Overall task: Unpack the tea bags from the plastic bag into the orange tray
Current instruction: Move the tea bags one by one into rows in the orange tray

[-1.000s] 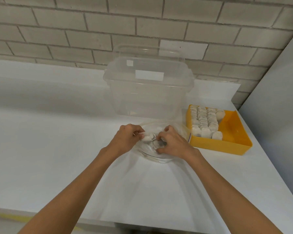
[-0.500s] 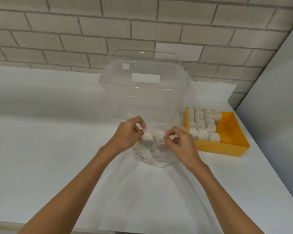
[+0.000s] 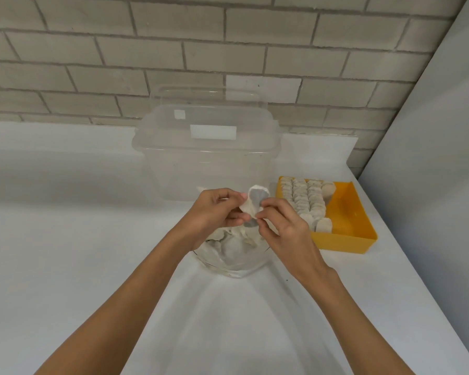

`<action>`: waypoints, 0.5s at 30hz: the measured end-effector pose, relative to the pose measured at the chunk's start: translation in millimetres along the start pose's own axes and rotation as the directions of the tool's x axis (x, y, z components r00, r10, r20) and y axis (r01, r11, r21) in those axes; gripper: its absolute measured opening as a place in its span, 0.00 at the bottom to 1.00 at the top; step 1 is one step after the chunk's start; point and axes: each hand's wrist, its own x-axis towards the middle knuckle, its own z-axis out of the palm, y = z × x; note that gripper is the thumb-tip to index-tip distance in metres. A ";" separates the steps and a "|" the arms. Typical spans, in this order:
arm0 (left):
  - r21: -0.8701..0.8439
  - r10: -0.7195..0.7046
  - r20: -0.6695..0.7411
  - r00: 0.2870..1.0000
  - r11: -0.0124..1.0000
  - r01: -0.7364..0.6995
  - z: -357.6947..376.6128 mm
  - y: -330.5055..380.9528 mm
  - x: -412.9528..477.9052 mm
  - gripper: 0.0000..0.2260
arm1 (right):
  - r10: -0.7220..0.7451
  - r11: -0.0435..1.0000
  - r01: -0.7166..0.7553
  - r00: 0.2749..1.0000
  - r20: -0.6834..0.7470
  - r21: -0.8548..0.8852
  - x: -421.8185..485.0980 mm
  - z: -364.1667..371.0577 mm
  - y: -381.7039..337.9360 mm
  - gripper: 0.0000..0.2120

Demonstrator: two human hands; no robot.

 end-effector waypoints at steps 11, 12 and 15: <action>0.212 0.251 0.033 0.968 0.944 -0.252 45.2 21.1 31.7 0.08 | 0.418 0.884 -0.380 0.904 -0.094 0.273 46.3 -66.8 29.6 0.08; 0.250 0.265 0.049 0.963 0.930 -0.269 51.3 23.8 36.5 0.09 | 0.452 0.865 -0.419 0.890 -0.066 0.278 52.6 -74.2 35.5 0.08; 0.358 0.326 0.092 0.941 0.871 -0.337 70.9 30.3 51.7 0.09 | 0.474 0.855 -0.460 0.881 0.003 0.240 64.0 -94.7 52.4 0.04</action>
